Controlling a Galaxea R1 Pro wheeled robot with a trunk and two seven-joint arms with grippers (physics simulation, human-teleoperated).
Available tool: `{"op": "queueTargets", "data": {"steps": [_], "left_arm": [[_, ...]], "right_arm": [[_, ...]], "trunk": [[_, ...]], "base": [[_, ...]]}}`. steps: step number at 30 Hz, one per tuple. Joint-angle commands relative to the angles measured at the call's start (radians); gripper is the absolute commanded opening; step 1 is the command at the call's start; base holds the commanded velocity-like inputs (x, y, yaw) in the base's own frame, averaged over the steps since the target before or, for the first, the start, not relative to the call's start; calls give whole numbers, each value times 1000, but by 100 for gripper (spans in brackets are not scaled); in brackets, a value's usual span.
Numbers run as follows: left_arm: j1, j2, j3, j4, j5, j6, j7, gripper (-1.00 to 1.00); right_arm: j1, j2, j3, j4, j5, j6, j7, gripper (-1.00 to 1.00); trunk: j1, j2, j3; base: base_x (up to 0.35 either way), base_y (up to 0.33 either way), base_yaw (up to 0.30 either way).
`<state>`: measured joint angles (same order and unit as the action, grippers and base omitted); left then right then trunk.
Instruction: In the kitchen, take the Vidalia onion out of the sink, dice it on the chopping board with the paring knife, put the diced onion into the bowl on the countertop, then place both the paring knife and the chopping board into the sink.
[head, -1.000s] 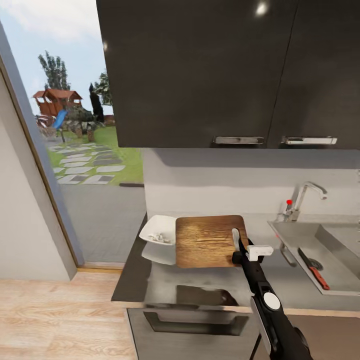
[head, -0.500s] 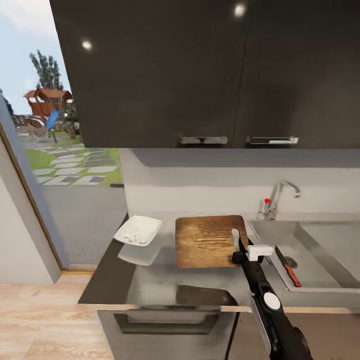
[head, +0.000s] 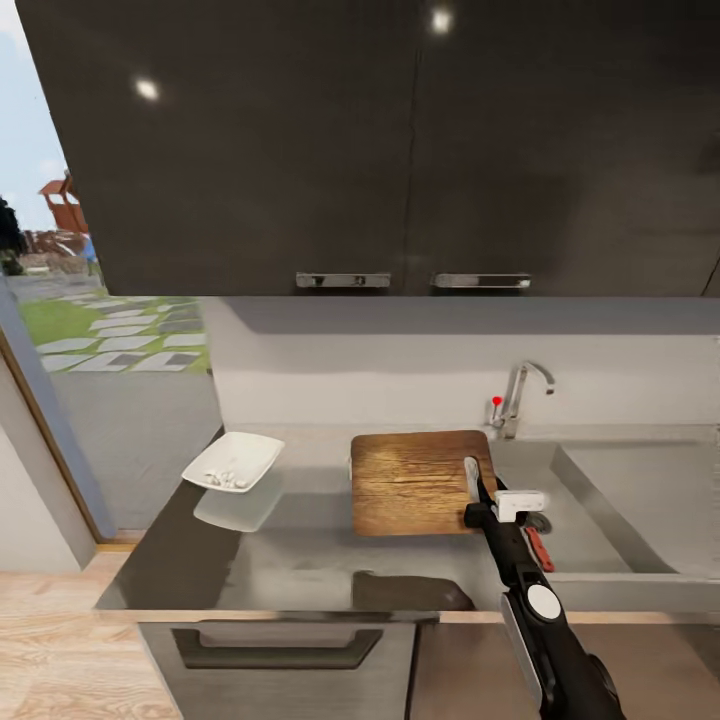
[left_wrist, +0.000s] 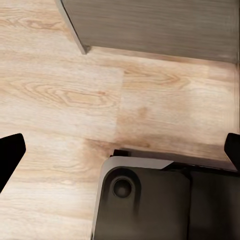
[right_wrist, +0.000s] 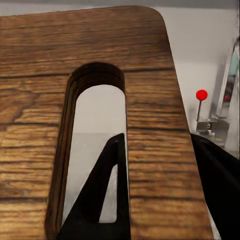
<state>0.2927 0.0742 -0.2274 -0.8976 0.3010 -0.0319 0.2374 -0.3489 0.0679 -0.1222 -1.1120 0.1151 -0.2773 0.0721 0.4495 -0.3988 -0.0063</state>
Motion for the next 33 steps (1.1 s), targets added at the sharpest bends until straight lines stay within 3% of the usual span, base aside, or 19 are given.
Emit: {"op": "queueTargets", "data": {"steps": [1, 25, 29, 31, 33], "left_arm": [[0, 2, -6, -1, 10, -3, 8, 100], [0, 1, -6, -1, 10, -3, 8, 100], [0, 2, -6, -4, 10, -3, 8, 100], [0, 2, -6, -8, 10, -3, 8, 100], [0, 2, -6, -9, 10, -3, 8, 100]], "right_arm": [[-1, 1, -5, 0, 9, -3, 6, -100], [-1, 3, -5, 1, 8, -1, 3, -100], [-1, 6, -5, 3, 9, 9, -3, -100], [-1, 7, -7, 4, 8, 48, -21, -100], [-1, 6, -10, 4, 7, 141, -68, -100]], "trunk": [[0, -1, -1], [0, -1, -1], [0, -1, -1], [0, -1, -1], [0, -1, -1]], "base": [[0, -307, 0], [0, -306, 0], [0, -105, 0], [0, -18, 0], [0, -5, 0]]}}
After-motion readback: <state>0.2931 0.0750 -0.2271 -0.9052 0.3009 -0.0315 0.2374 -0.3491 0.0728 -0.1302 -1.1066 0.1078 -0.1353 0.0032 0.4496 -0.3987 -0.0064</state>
